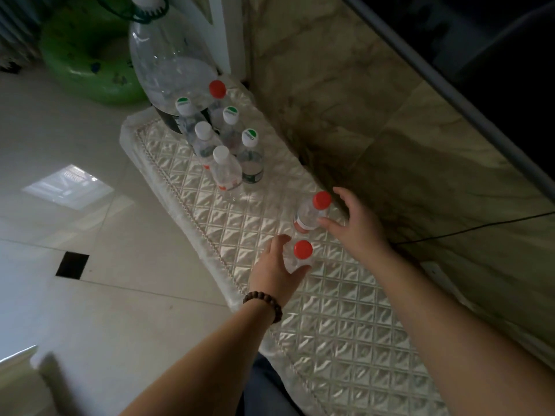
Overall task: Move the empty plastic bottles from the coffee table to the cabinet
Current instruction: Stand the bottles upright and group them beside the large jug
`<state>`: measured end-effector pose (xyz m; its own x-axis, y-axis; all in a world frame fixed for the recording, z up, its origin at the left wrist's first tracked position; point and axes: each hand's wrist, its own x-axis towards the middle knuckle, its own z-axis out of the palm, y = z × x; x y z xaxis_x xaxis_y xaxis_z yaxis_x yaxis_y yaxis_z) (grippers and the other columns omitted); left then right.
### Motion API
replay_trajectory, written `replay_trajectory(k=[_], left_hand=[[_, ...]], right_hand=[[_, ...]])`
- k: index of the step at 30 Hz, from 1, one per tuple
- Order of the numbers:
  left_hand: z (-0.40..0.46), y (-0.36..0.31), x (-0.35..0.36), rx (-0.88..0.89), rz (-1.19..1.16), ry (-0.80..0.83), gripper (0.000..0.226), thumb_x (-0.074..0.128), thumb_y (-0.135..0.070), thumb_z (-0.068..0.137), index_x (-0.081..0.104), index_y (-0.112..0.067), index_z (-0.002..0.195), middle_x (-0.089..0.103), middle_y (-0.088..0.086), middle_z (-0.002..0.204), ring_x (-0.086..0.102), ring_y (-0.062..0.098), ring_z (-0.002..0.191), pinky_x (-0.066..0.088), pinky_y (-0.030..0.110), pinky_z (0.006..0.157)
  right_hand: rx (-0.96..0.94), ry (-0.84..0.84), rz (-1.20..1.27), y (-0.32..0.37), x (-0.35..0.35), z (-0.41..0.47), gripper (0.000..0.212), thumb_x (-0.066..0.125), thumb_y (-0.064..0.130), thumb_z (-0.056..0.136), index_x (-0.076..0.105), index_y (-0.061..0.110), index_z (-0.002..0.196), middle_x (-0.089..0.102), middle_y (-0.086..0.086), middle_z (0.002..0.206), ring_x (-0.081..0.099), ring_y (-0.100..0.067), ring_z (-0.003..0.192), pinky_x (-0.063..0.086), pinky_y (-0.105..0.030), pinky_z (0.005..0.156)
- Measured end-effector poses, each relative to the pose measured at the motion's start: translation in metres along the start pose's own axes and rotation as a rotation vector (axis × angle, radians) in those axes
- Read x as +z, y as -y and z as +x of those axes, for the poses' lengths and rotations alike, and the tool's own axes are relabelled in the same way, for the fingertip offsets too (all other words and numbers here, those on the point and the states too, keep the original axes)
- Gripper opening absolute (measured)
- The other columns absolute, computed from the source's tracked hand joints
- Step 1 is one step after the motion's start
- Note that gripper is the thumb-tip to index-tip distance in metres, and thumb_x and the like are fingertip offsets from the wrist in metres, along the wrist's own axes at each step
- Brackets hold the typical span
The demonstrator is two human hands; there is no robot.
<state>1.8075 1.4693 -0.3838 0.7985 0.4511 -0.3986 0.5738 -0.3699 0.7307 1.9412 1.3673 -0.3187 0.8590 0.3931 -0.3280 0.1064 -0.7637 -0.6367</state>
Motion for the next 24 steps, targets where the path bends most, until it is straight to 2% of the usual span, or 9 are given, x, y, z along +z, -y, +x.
replay_trajectory(k=[4,7,12,15,21,24], left_hand=[[0.007,-0.001,-0.009,0.016,-0.028,-0.089,0.058,0.074,-0.039,0.075,0.044,-0.027,0.122,0.057,-0.005,0.119,0.056,0.015,0.105,0.042,0.025,0.078],[0.015,0.003,-0.021,-0.004,-0.070,-0.187,0.056,0.076,-0.038,0.073,0.045,-0.028,0.119,0.059,-0.006,0.117,0.055,0.014,0.106,0.042,0.025,0.080],[0.032,0.013,-0.044,-0.059,-0.111,-0.302,0.059,0.077,-0.035,0.073,0.045,-0.026,0.122,0.059,-0.002,0.122,0.055,0.018,0.111,0.047,0.035,0.091],[0.041,0.018,-0.055,-0.094,-0.117,-0.351,0.060,0.078,-0.033,0.073,0.045,-0.026,0.123,0.058,-0.002,0.124,0.056,0.019,0.112,0.049,0.040,0.092],[0.062,0.018,-0.064,-0.130,-0.148,-0.407,0.059,0.077,-0.033,0.074,0.045,-0.023,0.123,0.051,-0.002,0.128,0.055,0.018,0.110,0.049,0.039,0.092],[0.075,0.014,-0.066,-0.134,-0.177,-0.434,0.060,0.077,-0.033,0.074,0.046,-0.022,0.124,0.050,-0.001,0.127,0.055,0.019,0.110,0.050,0.039,0.090]], right_hand=[[-0.003,0.041,0.033,0.003,0.008,0.009,0.071,0.073,0.030,0.079,0.038,0.022,0.141,0.044,-0.002,0.144,0.041,-0.021,0.132,0.035,-0.030,0.101],[0.019,0.065,0.049,0.002,0.017,0.019,0.072,0.075,0.029,0.078,0.039,0.022,0.140,0.047,-0.003,0.141,0.044,-0.021,0.130,0.036,-0.029,0.099],[0.057,0.041,0.030,0.002,0.027,0.031,0.053,0.075,0.022,0.078,0.049,0.019,0.125,0.059,-0.004,0.120,0.055,-0.020,0.110,0.037,-0.026,0.085],[0.042,0.035,0.018,0.006,0.030,0.037,0.043,0.073,0.021,0.080,0.051,0.019,0.116,0.058,0.001,0.107,0.056,-0.019,0.104,0.038,-0.026,0.082],[-0.039,0.083,0.012,0.035,0.038,0.062,0.045,0.072,0.027,0.080,0.049,0.023,0.119,0.060,-0.001,0.118,0.056,-0.019,0.109,0.047,-0.037,0.092],[-0.127,0.093,0.020,0.052,0.046,0.075,0.042,0.073,0.027,0.079,0.050,0.021,0.115,0.060,0.001,0.113,0.056,-0.015,0.104,0.046,-0.031,0.086]])
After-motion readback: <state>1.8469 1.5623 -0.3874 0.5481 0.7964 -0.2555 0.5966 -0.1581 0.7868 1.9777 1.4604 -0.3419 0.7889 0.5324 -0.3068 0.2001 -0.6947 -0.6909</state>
